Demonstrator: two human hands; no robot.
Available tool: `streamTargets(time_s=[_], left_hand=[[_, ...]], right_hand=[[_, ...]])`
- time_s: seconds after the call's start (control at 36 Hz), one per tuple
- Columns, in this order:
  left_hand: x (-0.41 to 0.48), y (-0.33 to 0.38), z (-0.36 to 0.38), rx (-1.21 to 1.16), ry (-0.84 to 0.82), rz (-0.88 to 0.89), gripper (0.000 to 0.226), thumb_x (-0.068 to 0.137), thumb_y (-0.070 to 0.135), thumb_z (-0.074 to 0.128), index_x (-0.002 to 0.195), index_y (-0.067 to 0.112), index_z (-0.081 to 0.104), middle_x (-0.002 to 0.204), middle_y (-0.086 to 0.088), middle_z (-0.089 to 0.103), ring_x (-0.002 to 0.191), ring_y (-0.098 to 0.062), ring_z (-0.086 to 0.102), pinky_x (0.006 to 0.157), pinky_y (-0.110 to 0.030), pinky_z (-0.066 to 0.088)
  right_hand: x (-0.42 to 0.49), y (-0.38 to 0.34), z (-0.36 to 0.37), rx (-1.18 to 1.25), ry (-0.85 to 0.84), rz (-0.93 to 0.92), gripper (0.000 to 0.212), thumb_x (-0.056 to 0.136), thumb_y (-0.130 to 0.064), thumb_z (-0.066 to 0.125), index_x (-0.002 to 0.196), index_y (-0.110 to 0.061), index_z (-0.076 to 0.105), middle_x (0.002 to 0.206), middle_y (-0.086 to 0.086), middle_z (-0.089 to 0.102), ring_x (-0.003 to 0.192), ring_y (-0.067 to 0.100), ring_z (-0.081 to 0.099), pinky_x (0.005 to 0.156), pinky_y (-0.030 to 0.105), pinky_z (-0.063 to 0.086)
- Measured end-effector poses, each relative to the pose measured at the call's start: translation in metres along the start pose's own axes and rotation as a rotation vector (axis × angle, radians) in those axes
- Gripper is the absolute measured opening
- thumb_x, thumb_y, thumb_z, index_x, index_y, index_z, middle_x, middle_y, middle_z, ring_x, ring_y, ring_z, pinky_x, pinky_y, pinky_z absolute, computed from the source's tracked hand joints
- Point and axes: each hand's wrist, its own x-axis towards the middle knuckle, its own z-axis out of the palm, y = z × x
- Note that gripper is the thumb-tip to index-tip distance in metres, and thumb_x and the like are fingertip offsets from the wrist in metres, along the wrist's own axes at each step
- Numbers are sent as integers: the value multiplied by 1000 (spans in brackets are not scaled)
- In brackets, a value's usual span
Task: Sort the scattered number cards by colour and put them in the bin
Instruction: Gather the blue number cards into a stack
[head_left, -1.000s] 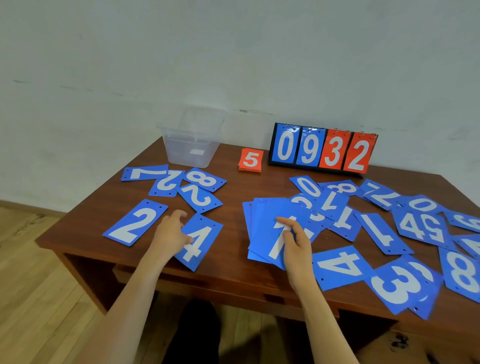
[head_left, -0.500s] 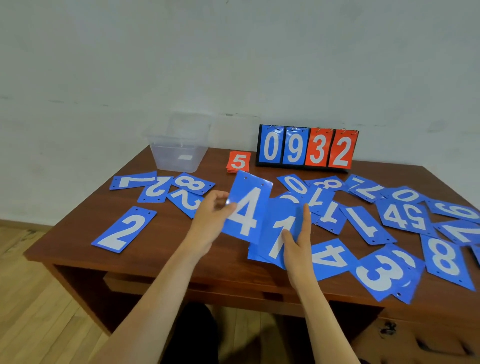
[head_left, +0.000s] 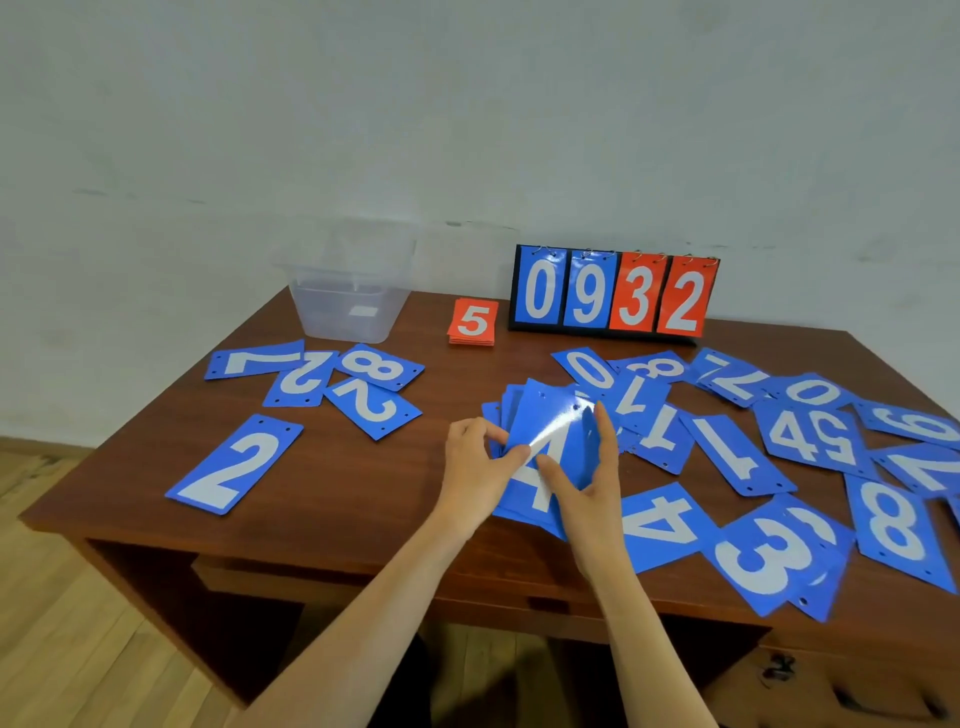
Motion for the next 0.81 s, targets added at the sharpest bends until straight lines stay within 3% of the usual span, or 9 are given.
streamTargets(time_s=[0.08,0.19,0.25,0.31,0.36,0.44,0.58,0.69,0.81], left_hand=[[8,-6,-3,14,-16,-14,17,85,26,68,93,18,55,119,5,41,103,-2,40,79,-17,33],[22,-15,-14,1,4,-44,26,86,32,67,105,21,53,123,3,41,112,-7,44,87,-24,44],[33,-20,-24,12,53,-80,34,87,36,64,115,23,50,128,2,39,112,-6,42,93,-28,45],[46,-27,-37,56,109,-77,37,89,35,61,121,22,48,131,2,38,113,-6,41,92,-25,41],[60,-36,-53,147,148,-54,41,90,32,61,125,19,47,135,-1,37,123,-12,39,96,-26,37],[81,-54,-76,392,162,-41,54,88,32,63,135,14,42,144,-9,29,137,-24,25,108,-35,29],[99,-79,-105,797,-41,-80,78,86,54,56,148,16,28,157,-11,11,145,-27,4,116,-41,14],[96,-84,-113,1022,-163,-121,73,90,66,30,149,23,24,157,-10,16,145,-26,12,117,-44,13],[81,-60,-102,1165,-243,-76,67,95,61,17,144,20,37,151,-17,26,138,-33,27,112,-43,21]], right_hand=[[4,4,5,-52,-3,15,71,88,-14,65,144,-34,27,144,-27,25,117,-31,22,81,-7,32],[13,7,16,-74,-24,26,68,89,-14,64,144,-34,29,144,-27,26,113,-34,20,90,-3,31],[19,8,21,-52,-33,34,67,90,-11,62,145,-31,29,141,-25,27,103,-39,28,77,-5,36],[25,10,26,-44,-42,46,66,91,-11,62,144,-33,30,140,-25,28,107,-31,37,69,-3,41],[32,13,32,-50,-42,53,65,90,-13,62,143,-36,31,144,-24,27,120,-17,32,71,-4,40],[41,13,41,-44,-32,74,64,91,-13,61,143,-35,32,144,-22,27,122,-12,29,68,-5,39],[51,15,51,-54,-24,93,62,92,-7,59,144,-26,31,135,-18,30,80,-39,40,57,-4,40],[54,21,57,-58,-8,155,61,91,-16,61,139,-40,33,128,-22,36,80,-12,63,57,16,54],[54,22,59,-32,23,169,58,91,-14,61,138,-35,34,115,-25,42,75,-16,61,55,14,52]])
